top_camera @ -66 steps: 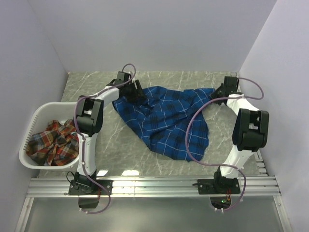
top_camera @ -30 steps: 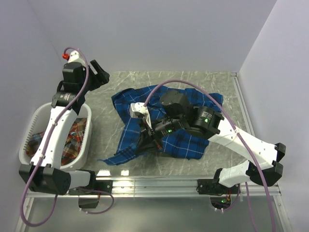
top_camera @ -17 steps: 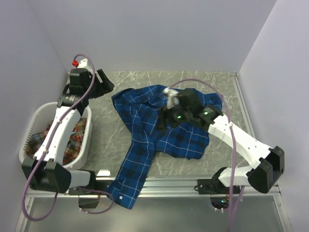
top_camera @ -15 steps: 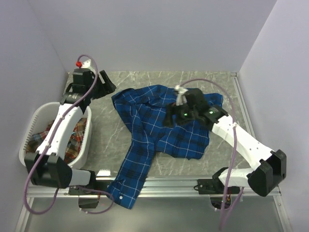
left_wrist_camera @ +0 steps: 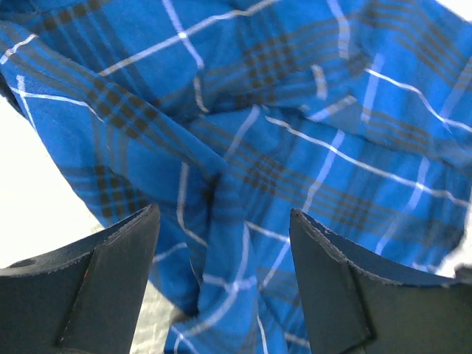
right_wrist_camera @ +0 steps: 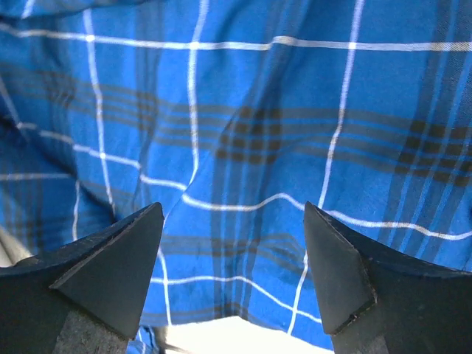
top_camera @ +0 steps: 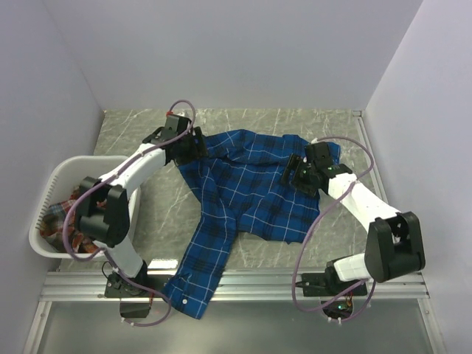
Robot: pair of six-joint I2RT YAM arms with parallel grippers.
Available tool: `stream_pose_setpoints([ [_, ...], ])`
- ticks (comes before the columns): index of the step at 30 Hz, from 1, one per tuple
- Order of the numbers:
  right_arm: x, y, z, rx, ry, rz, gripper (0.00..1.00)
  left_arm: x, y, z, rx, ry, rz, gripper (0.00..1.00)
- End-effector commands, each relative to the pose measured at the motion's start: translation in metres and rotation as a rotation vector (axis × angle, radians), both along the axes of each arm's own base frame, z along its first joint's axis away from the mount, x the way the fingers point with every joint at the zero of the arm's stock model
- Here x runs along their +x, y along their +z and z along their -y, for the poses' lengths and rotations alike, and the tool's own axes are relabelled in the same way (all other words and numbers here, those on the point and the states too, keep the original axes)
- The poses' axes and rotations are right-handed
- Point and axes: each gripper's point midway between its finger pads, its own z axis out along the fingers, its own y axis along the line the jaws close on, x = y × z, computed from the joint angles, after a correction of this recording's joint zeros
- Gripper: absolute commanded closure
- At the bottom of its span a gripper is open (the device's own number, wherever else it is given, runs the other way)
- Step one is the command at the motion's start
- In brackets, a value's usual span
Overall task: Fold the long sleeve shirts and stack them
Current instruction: Flatten the shirt out
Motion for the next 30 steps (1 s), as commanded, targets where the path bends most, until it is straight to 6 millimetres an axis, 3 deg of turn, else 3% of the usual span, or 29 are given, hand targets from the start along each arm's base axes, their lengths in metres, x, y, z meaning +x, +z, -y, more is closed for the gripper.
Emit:
stream_pose_setpoints([
  [1, 0.017, -0.002, 0.004, 0.016, -0.072, 0.033, 0.16, 0.029, 0.008, -0.008, -0.011, 0.13, 0.049, 0.24],
  [8, 0.017, -0.02, 0.004, 0.009, -0.08, 0.0, 0.16, 0.046, -0.01, -0.001, 0.018, 0.163, 0.01, 0.28],
  [15, 0.018, -0.032, 0.006, -0.013, -0.083, -0.029, 0.16, 0.042, -0.035, -0.005, 0.055, 0.186, -0.053, 0.39],
  [23, 0.015, -0.043, 0.006, -0.012, -0.086, -0.055, 0.17, 0.034, -0.045, -0.007, 0.077, 0.185, -0.082, 0.7],
  [24, 0.015, -0.044, 0.006, -0.012, -0.087, -0.058, 0.17, 0.033, -0.045, -0.008, 0.083, 0.188, -0.081, 0.76],
  [25, 0.016, -0.045, 0.006, -0.013, -0.09, -0.06, 0.17, 0.033, -0.044, -0.009, 0.089, 0.186, -0.078, 0.91],
  [26, 0.016, -0.046, 0.006, -0.012, -0.092, -0.062, 0.18, 0.031, -0.04, -0.011, 0.09, 0.186, -0.069, 0.99],
  [30, 0.019, -0.051, 0.008, -0.012, -0.11, -0.076, 0.18, 0.024, -0.026, -0.024, 0.13, 0.19, -0.032, 1.0],
])
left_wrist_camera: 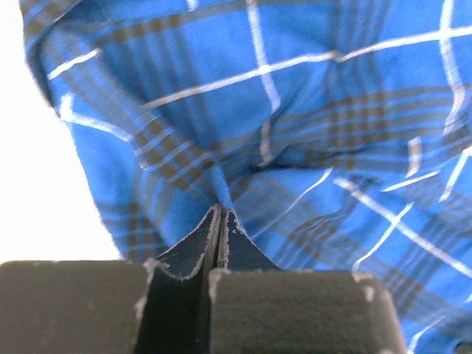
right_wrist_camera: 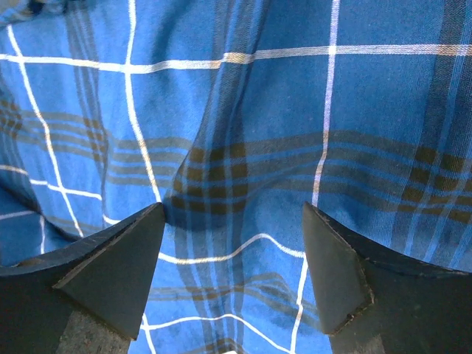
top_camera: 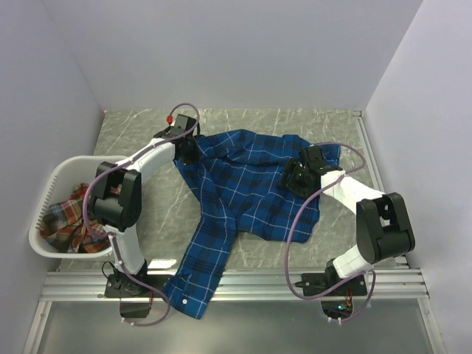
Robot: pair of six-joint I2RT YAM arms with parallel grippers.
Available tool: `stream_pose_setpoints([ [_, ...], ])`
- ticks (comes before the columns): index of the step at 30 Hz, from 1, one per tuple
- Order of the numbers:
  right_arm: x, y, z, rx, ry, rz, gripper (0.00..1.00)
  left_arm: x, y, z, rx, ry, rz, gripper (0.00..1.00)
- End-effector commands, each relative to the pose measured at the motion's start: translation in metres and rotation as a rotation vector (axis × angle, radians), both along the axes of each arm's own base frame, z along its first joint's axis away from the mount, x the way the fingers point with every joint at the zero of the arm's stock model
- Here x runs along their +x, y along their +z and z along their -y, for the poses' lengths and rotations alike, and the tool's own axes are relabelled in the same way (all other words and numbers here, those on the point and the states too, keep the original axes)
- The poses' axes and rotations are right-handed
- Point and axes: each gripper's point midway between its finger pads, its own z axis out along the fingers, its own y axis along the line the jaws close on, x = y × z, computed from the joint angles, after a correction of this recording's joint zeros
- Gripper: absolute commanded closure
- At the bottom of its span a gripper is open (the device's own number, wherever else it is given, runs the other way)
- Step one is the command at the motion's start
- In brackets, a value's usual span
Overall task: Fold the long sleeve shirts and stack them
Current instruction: Flatten the shirt out
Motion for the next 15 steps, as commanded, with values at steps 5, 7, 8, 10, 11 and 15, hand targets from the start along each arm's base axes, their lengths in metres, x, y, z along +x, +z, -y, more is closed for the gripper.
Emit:
stream_pose_setpoints([
  [5, 0.012, -0.014, 0.011, 0.011, -0.088, -0.023, 0.2, -0.029, 0.04, -0.043, 0.035, 0.032, 0.082, 0.99],
  [7, 0.013, -0.02, 0.013, 0.022, -0.116, -0.041, 0.2, -0.041, 0.032, -0.06, 0.031, 0.058, 0.065, 0.99],
  [8, 0.015, -0.022, 0.017, 0.027, -0.135, -0.046, 0.2, -0.046, 0.041, -0.066, 0.02, 0.064, 0.085, 0.99],
  [10, 0.019, -0.026, 0.02, 0.043, -0.165, -0.059, 0.2, -0.06, 0.038, -0.081, 0.028, 0.081, 0.081, 1.0],
  [11, 0.022, -0.029, 0.023, 0.046, -0.183, -0.068, 0.2, -0.065, 0.036, -0.084, 0.03, 0.084, 0.073, 0.99],
  [15, 0.048, -0.027, 0.034, 0.051, -0.261, -0.052, 0.2, -0.089, 0.017, -0.091, 0.003, 0.092, 0.031, 0.99],
])
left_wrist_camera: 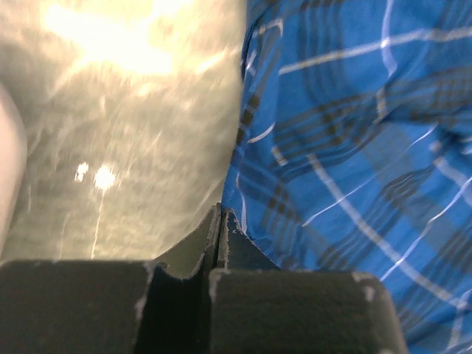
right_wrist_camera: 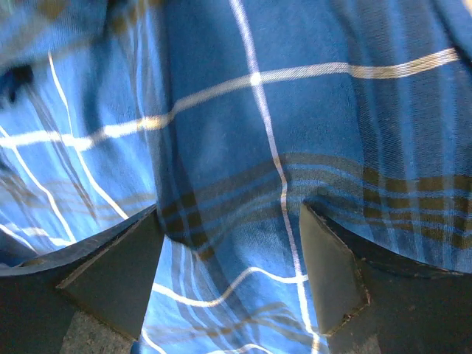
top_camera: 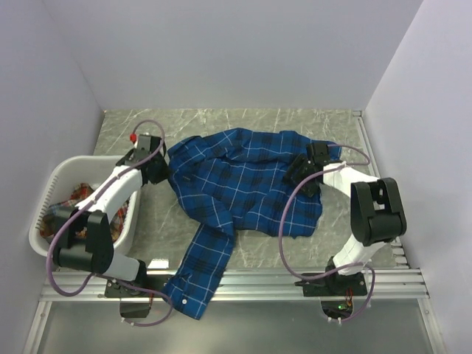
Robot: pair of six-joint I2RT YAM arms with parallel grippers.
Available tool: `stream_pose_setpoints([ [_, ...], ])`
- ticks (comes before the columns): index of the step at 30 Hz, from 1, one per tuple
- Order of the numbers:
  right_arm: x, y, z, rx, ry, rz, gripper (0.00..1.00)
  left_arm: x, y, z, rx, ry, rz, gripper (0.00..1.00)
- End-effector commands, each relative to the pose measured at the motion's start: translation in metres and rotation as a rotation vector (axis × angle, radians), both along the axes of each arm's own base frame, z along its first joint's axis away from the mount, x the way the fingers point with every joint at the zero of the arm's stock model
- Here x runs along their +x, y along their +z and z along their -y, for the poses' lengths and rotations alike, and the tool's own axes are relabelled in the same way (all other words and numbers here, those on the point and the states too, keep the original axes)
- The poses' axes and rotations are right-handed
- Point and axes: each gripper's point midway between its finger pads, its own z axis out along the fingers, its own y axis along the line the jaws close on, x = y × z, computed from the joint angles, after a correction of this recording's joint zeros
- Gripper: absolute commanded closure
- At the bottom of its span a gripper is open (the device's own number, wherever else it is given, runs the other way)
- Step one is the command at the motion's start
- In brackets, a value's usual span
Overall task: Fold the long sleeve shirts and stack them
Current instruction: Flatten the shirt out
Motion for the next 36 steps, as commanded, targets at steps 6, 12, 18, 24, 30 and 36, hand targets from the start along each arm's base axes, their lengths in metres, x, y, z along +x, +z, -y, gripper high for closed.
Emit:
stream_pose_setpoints([
  [6, 0.089, 0.005, 0.041, -0.061, -0.166, 0.067, 0.19, -0.03, -0.028, 0.017, -0.117, -0.049, -0.02, 0.99],
  [12, 0.114, 0.061, 0.05, -0.112, -0.15, 0.175, 0.17, -0.022, -0.017, 0.039, -0.215, -0.113, 0.021, 0.99],
  [18, 0.023, 0.056, 0.075, -0.182, -0.242, 0.063, 0.0, -0.021, -0.006, 0.052, -0.259, -0.164, 0.049, 1.0],
  [24, -0.058, 0.03, 0.08, -0.145, -0.307, -0.075, 0.08, -0.022, 0.011, 0.05, -0.24, -0.169, 0.076, 0.99],
  [30, -0.089, 0.01, 0.075, -0.087, -0.387, -0.15, 0.16, -0.021, 0.026, 0.045, -0.219, -0.158, 0.098, 0.99],
  [36, -0.101, -0.013, 0.072, -0.057, -0.449, -0.192, 0.2, -0.02, 0.031, 0.042, -0.21, -0.146, 0.111, 0.99],
])
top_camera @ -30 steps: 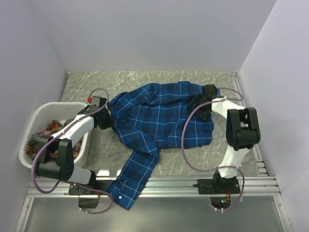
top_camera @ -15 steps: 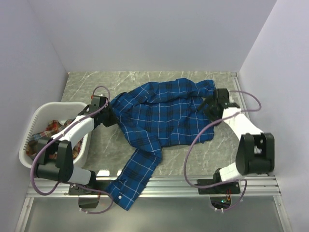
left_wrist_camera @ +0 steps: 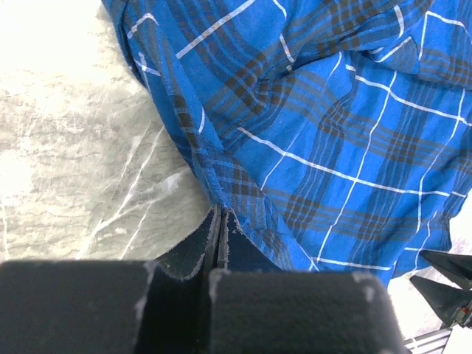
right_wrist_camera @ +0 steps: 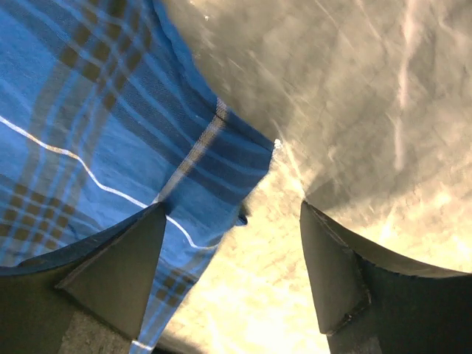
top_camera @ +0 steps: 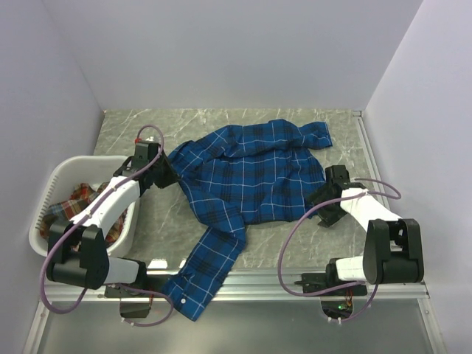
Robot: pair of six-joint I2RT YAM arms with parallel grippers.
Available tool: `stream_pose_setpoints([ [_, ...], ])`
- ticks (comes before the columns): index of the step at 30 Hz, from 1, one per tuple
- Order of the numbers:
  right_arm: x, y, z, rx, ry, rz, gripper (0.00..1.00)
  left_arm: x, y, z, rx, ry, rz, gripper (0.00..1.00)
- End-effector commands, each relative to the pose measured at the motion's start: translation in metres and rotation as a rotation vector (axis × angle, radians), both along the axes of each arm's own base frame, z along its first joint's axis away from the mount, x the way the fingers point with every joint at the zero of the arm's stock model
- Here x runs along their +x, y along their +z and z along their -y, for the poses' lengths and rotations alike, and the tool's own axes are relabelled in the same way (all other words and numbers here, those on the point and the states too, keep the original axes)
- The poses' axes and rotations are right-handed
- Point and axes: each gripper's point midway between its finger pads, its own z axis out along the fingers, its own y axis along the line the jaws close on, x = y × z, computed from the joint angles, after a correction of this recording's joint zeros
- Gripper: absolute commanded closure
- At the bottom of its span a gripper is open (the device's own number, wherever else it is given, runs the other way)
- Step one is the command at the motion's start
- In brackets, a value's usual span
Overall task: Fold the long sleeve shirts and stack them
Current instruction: Flatten the shirt out
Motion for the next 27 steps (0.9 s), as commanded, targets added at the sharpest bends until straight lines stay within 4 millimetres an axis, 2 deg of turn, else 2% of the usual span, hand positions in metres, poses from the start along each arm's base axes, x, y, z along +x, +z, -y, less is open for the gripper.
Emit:
stream_pose_setpoints([
  [1, 0.003, -0.008, 0.008, 0.014, -0.109, 0.024, 0.2, 0.007, 0.024, 0.0, 0.003, -0.001, 0.064, 1.0],
  [8, 0.003, -0.018, 0.031, -0.039, -0.202, 0.039, 0.29, 0.008, 0.028, -0.004, 0.019, 0.018, 0.068, 1.0],
  [12, 0.008, -0.021, 0.03, -0.016, -0.212, 0.044, 0.37, 0.008, 0.027, -0.004, 0.02, 0.022, 0.065, 0.99],
  [16, 0.008, -0.026, 0.029, -0.009, -0.213, 0.038, 0.57, 0.01, 0.028, -0.005, 0.02, 0.03, 0.066, 0.99],
  [17, 0.009, -0.025, 0.031, -0.012, -0.217, 0.041, 0.68, 0.011, 0.031, -0.005, 0.019, 0.033, 0.07, 1.0],
  [18, 0.011, -0.023, 0.031, -0.017, -0.213, 0.048, 0.74, 0.012, 0.032, -0.005, 0.018, 0.032, 0.073, 1.0],
  [19, 0.017, -0.016, 0.035, -0.037, -0.203, 0.062, 0.79, 0.014, 0.033, -0.005, 0.015, 0.034, 0.076, 0.99],
  [20, 0.022, -0.01, 0.039, -0.053, -0.201, 0.074, 0.9, 0.018, 0.041, -0.004, 0.011, 0.033, 0.092, 0.99],
  [22, 0.039, 0.012, 0.048, -0.1, -0.185, 0.119, 0.98, 0.024, 0.045, -0.002, 0.003, 0.032, 0.1, 1.0],
  [23, 0.046, 0.022, 0.051, -0.113, -0.176, 0.136, 1.0, 0.031, 0.055, -0.003, -0.006, 0.036, 0.123, 0.99],
  [24, 0.06, 0.043, 0.056, -0.136, -0.159, 0.17, 1.0, 0.035, 0.056, -0.002, -0.014, 0.032, 0.123, 0.99],
  [27, 0.074, 0.077, 0.064, -0.187, -0.125, 0.208, 1.0, 0.047, 0.071, -0.004, -0.031, 0.041, 0.147, 0.99],
])
